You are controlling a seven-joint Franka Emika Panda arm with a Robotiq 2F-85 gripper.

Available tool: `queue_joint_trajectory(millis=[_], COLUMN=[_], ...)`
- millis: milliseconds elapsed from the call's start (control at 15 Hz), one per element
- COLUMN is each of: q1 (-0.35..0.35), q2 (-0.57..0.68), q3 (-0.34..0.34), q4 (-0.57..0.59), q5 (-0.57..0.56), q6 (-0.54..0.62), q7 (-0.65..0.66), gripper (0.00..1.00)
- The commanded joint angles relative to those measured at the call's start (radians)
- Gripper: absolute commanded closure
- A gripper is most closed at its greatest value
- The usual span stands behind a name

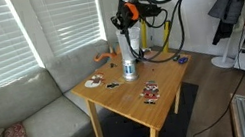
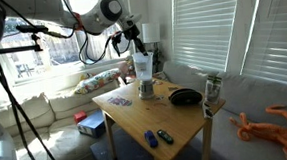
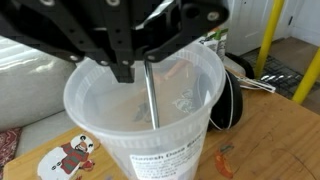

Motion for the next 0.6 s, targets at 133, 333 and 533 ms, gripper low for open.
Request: queue_joint_trajectory(millis=[133, 333, 533], q1=[0.013, 0.011, 0.007], q2=[-0.032, -0.045, -0.067], q3=[-0.012, -0.012, -0.013], q4=[-0.011, -0.007, 0.0], q5=[0.018, 0.025, 0.039], q6=[-0.034, -0.04, -0.047], q7=[0.007, 0.001, -0.011], gripper=[1.0, 1.0, 0.73])
